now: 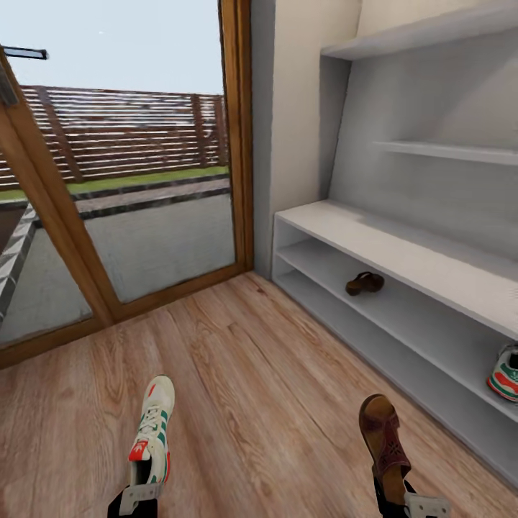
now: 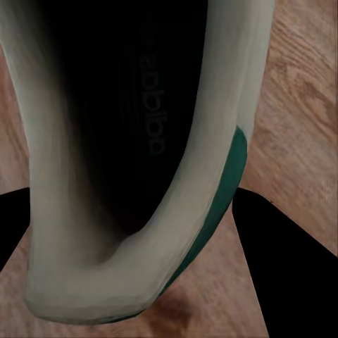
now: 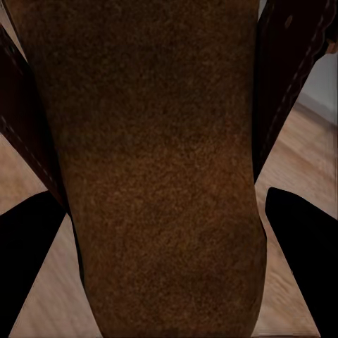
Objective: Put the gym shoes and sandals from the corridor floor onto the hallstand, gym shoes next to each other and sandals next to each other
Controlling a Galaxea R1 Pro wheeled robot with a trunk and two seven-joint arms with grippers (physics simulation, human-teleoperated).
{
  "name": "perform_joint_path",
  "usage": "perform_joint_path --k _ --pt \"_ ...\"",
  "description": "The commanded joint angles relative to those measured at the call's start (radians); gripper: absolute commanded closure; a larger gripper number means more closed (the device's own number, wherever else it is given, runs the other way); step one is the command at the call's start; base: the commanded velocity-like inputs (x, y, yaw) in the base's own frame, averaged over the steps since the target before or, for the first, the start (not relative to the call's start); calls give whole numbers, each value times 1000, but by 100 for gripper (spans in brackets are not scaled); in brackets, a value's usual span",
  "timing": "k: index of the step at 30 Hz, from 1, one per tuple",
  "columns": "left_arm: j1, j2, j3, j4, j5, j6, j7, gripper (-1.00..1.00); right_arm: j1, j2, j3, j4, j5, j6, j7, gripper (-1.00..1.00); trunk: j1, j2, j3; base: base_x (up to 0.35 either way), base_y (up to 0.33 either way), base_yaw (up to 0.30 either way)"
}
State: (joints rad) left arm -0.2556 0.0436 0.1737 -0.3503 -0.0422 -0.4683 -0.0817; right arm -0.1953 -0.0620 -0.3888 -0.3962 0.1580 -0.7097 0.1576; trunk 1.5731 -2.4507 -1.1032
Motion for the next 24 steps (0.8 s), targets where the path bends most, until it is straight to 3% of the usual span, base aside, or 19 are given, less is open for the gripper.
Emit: perform_joint_path --k 1,16,24 --pt "-1 -1 9 1 -4 -3 -10 100 -1 1 -9 0 9 -4 5 100 0 0 -1 152 265 -284" --pt "0 -1 8 0 -4 -3 -10 100 -1 1 -9 0 9 -4 5 100 0 0 -1 158 268 -284" --pt "0 -1 8 0 -5 -3 -10 100 -1 1 -9 0 9 -4 5 100 0 0 -1 37 37 -284"
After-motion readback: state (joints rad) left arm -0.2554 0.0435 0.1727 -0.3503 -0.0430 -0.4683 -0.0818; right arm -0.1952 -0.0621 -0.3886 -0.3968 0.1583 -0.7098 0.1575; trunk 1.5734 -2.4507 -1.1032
